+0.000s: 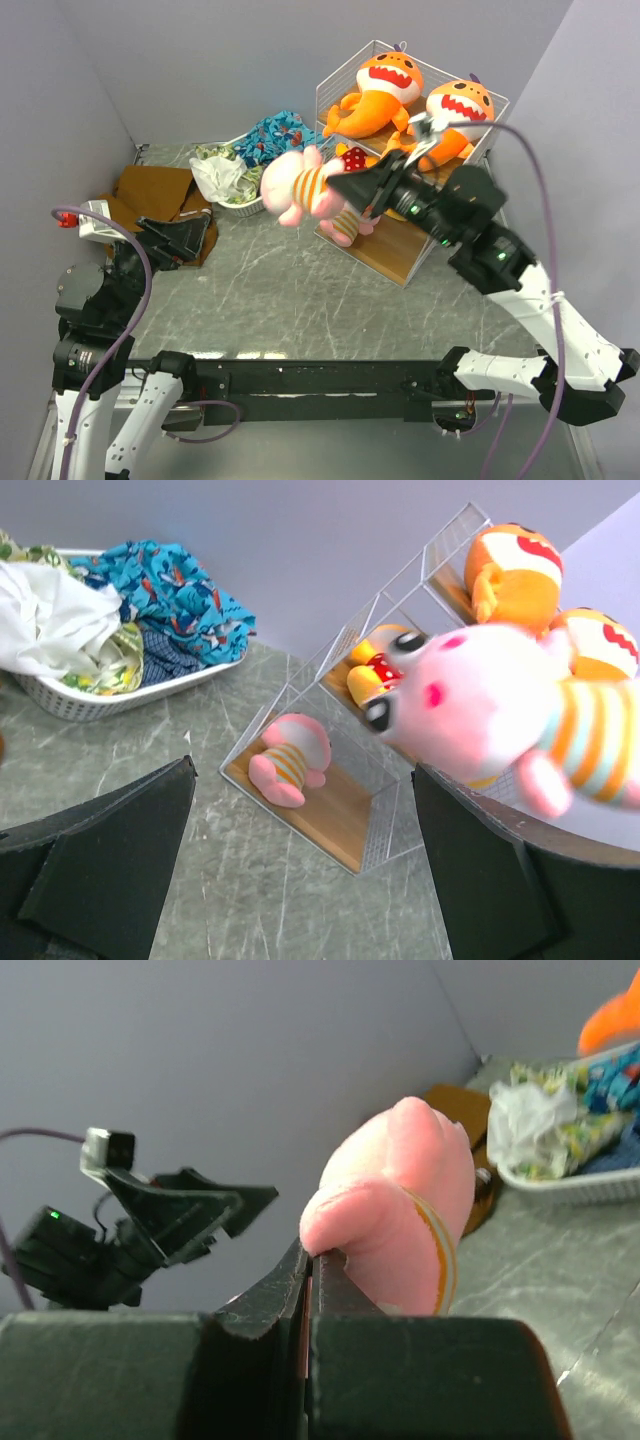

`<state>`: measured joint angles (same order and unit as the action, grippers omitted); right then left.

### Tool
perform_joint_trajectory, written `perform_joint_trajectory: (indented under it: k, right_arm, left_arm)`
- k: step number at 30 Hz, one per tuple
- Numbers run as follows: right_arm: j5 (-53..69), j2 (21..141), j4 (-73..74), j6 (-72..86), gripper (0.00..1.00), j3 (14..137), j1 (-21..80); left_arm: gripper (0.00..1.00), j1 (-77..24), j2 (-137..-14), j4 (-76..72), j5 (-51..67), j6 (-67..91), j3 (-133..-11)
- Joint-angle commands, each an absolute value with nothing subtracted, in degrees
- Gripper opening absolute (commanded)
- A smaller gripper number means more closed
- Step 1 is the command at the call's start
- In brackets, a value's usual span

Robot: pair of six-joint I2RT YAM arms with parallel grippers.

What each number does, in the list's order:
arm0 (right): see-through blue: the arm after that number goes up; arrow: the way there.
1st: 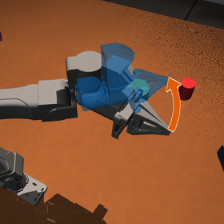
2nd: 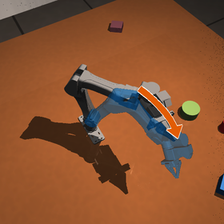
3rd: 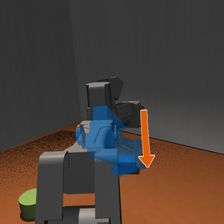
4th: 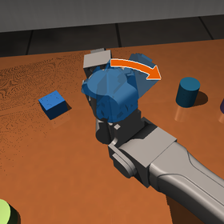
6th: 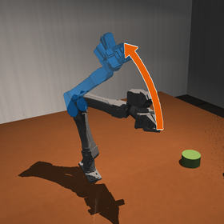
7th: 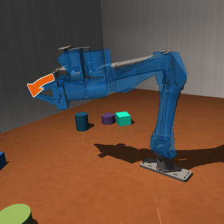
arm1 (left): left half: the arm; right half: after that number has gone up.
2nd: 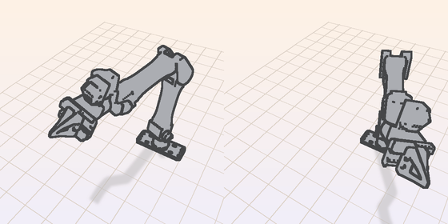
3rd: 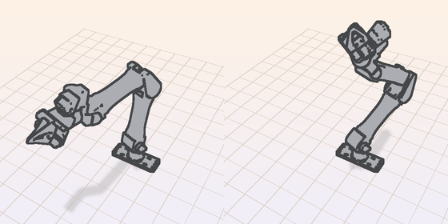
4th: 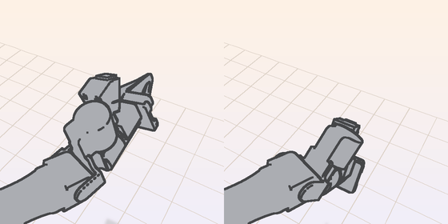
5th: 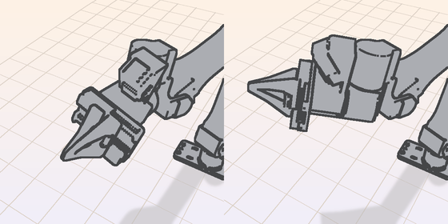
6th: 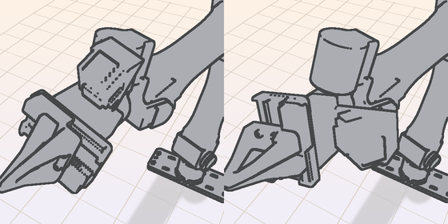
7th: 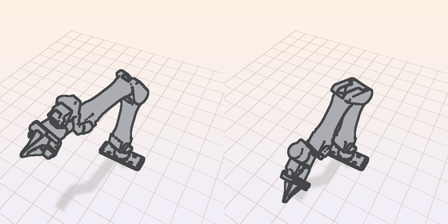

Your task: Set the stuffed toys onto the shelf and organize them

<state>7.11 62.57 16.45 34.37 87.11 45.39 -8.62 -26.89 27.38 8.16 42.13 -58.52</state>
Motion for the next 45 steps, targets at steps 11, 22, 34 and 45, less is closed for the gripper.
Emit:
perform_joint_trajectory:
  k: [11, 22, 34, 45]
  right_arm:
    - [-27.32, 61.25, -8.61, 47.72, 0.0, 59.68, 65.73]
    - [-50.33, 74.69, -16.88, 62.3, 0.0, 49.75, 76.11]
    - [-47.47, 85.43, -4.13, 80.15, 0.08, 47.03, 79.63]
    - [-34.1, 85.87, 2.69, 60.41, 0.47, 50.43, 79.45]
  left_arm:
    - [0.96, -8.7, -28.3, 32.52, -11.24, 39.03, -53.62]
    - [0.97, -8.7, -27.77, 26.89, -21.09, 33.05, -43.33]
    - [0.96, -8.7, -30.76, 28.92, -21.53, 31.99, -44.47]
    - [0.96, -8.7, -30.76, 28.13, -20.39, 31.47, -44.21]
